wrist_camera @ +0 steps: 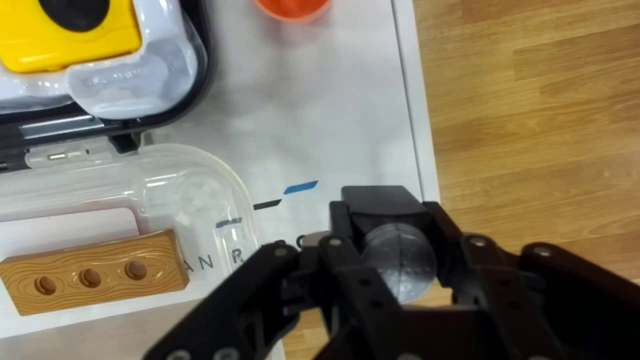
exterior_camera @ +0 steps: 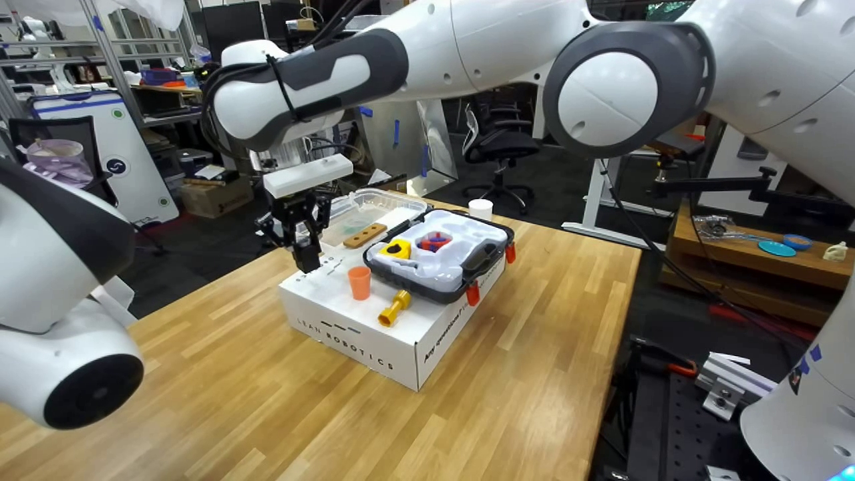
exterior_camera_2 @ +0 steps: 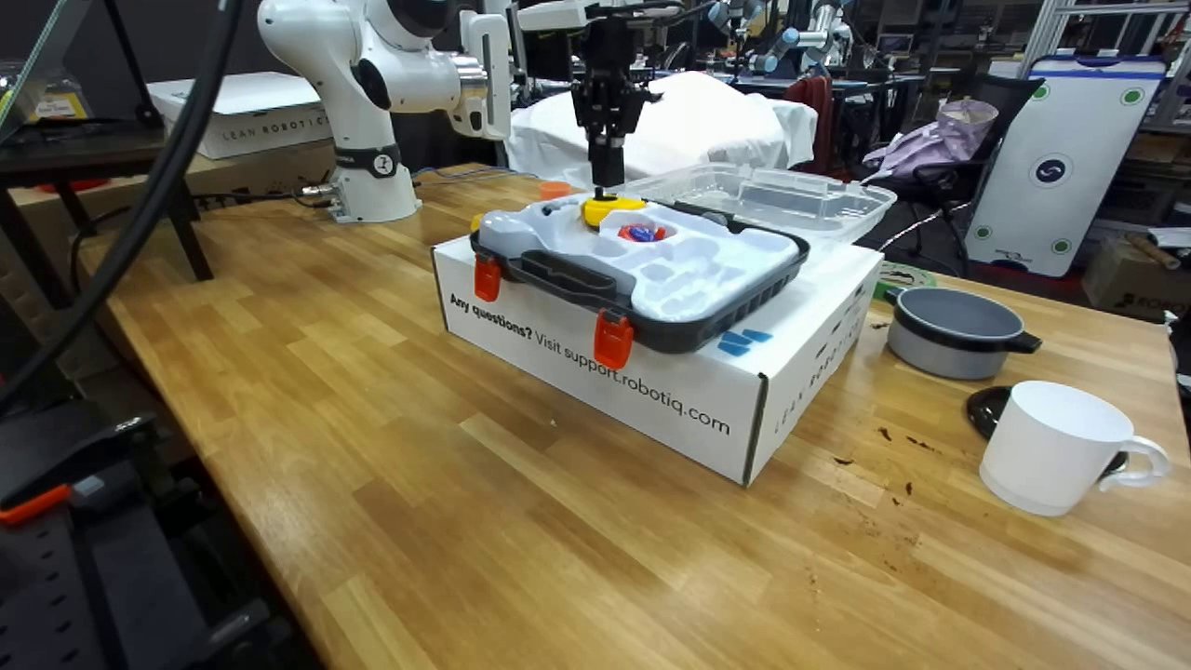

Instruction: Pick up the black salt cellar from the box and put it on the table.

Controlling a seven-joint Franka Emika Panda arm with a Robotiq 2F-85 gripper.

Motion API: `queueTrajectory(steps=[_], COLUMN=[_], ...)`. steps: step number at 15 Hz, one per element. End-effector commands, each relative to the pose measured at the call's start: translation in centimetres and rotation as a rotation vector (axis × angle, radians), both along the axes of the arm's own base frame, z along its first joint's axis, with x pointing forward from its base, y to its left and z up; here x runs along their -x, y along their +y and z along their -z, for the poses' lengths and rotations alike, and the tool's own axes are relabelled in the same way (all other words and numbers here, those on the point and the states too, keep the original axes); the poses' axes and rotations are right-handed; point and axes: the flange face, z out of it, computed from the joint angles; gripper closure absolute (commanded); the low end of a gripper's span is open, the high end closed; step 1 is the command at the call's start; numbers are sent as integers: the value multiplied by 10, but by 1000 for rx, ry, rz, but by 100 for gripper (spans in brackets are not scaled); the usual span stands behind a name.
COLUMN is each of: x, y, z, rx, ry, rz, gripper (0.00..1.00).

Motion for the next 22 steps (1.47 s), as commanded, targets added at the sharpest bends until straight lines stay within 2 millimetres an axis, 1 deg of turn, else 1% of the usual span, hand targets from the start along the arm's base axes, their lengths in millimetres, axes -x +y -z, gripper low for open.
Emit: queueTrajectory(steps=[1, 5, 8, 11, 13, 16, 19, 22], x=[8, 18, 27, 37, 41, 51, 66, 79], y=[8, 23, 32, 36, 33, 35, 47, 57], z=[-17, -33, -41, -39, -33, -25, -24, -25], rx=[-17, -14, -3, -15, -23, -88, -157, -161], ry=[19, 44, 72, 111, 127, 156, 175, 173], rz=[-15, -56, -82, -92, -78, -61, -71, -70], gripper=[86, 86, 86, 86, 86, 86, 86, 86])
